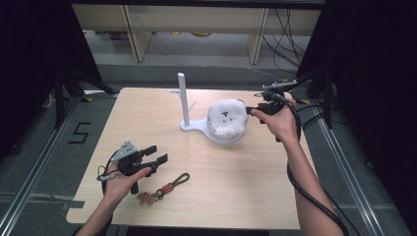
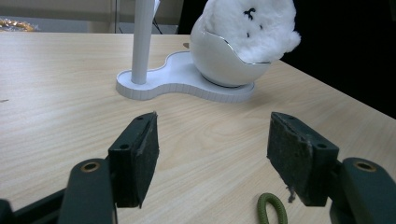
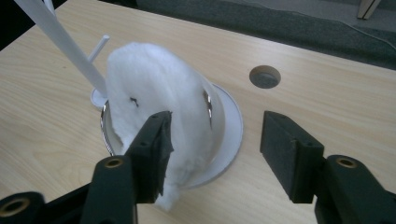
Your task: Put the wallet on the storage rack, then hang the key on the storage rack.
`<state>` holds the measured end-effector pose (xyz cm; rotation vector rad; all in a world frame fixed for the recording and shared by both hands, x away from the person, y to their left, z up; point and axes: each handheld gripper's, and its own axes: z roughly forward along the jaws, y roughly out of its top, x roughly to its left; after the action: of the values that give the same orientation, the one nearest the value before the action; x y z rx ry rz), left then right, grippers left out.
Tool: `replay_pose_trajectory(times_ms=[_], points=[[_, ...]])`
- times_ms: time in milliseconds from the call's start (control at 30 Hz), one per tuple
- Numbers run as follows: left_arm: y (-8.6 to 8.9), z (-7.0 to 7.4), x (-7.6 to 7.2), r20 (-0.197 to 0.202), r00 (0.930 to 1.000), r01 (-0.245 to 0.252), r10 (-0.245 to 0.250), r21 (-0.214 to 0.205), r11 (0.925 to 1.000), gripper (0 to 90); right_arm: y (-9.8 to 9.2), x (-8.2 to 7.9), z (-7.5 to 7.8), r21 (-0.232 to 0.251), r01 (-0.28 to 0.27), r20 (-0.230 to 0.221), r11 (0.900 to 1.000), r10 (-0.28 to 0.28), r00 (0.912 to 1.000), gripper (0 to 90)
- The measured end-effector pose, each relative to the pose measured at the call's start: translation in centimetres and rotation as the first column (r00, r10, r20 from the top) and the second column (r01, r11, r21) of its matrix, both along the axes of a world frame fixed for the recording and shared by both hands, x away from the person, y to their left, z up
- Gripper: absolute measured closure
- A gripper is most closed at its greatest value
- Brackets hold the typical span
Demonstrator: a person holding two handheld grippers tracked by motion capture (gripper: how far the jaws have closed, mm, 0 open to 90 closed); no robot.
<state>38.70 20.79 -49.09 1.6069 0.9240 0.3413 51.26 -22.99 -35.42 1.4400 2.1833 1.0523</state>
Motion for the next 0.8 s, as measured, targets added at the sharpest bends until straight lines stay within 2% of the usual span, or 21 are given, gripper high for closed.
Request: replay_pose_trajectory(times_ms=[33,67,133,167,233,267,300,333,367,400,433,467,533,567,600,667,800], points=[[0.0,0.0,0.0,0.000,1.0000,0.001,-0.001,-0.002,1.0000,33.0,-0.1,-0.3,-0.1,0.007,0.029,-0.011,0.9996,-0.029,0.9995,47.8],[0.1,0.0,0.1,0.002,1.0000,0.006,-0.006,0.000,1.0000,32.9,-0.4,-0.3,-0.3,0.013,0.022,-0.008,0.9997,-0.022,0.9997,49.4],[0.3,0.2,0.1,-0.006,1.0000,-0.003,0.003,0.021,0.9998,32.8,-0.6,-0.8,-0.6,0.026,0.045,-0.020,0.9987,-0.044,0.9988,52.3],[0.4,0.3,0.1,-0.006,1.0000,-0.003,0.003,0.031,0.9995,32.9,-1.0,-0.8,-0.9,0.016,0.029,-0.011,0.9994,-0.029,0.9995,53.2],[0.5,0.4,0.2,-0.011,0.9999,-0.006,0.006,0.051,0.9987,33.4,-1.3,-1.3,-1.5,0.030,0.031,-0.014,0.9991,-0.031,0.9994,56.1],[0.6,0.5,0.2,-0.015,0.9998,-0.011,0.011,0.051,0.9986,33.6,-1.3,-1.7,-1.7,0.037,0.050,-0.035,0.9981,-0.048,0.9982,57.2],[0.6,0.5,0.3,-0.009,0.9999,-0.005,0.005,0.045,0.9990,33.7,-1.6,-1.9,-2.0,0.037,0.039,-0.027,0.9985,-0.038,0.9989,58.3],[0.6,0.6,0.2,-0.014,0.9998,-0.012,0.012,0.056,0.9983,33.8,-1.5,-2.3,-2.2,0.059,0.065,-0.050,0.9962,-0.062,0.9969,59.6],[0.7,0.7,0.1,-0.013,0.9998,-0.013,0.014,0.065,0.9978,33.8,-1.6,-2.7,-2.5,0.078,0.072,-0.049,0.9944,-0.069,0.9965,60.8],[0.7,0.7,0.1,-0.012,0.9998,-0.013,0.014,0.068,0.9976,33.9,-1.9,-2.9,-2.9,0.074,0.057,-0.021,0.9956,-0.056,0.9982,61.6],[0.6,0.7,0.0,-0.007,0.9999,-0.008,0.009,0.061,0.9981,33.9,-2.0,-3.3,-3.1,0.076,0.073,-0.037,0.9944,-0.070,0.9968,62.7],[0.6,0.8,-0.1,-0.010,0.9999,-0.006,0.007,0.064,0.9980,33.9,-2.4,-3.4,-3.5,0.073,0.046,-0.005,0.9963,-0.046,0.9989,64.0],[0.7,0.9,-0.2,-0.011,0.9999,-0.005,0.006,0.079,0.9969,33.9,-2.8,-4.2,-4.2,0.074,0.054,0.004,0.9958,-0.055,0.9985,66.1],[0.7,0.9,-0.3,-0.007,1.0000,0.002,-0.001,0.074,0.9973,34.0,-3.0,-4.5,-4.5,0.078,0.054,-0.005,0.9955,-0.054,0.9985,66.7],[0.7,1.0,-0.4,-0.009,0.9999,-0.005,0.006,0.090,0.9959,34.2,-3.2,-4.9,-4.7,0.084,0.061,-0.011,0.9946,-0.060,0.9981,67.5],[0.8,1.1,-0.4,-0.004,1.0000,0.001,-0.001,0.094,0.9956,34.3,-3.5,-5.6,-5.3,0.089,0.071,-0.021,0.9935,-0.069,0.9974,68.5],[1.0,1.4,-0.6,-0.009,0.9999,0.010,-0.009,0.135,0.9907,34.6,-4.0,-6.8,-6.6,0.078,0.081,-0.040,0.9937,-0.078,0.9961,68.7]])
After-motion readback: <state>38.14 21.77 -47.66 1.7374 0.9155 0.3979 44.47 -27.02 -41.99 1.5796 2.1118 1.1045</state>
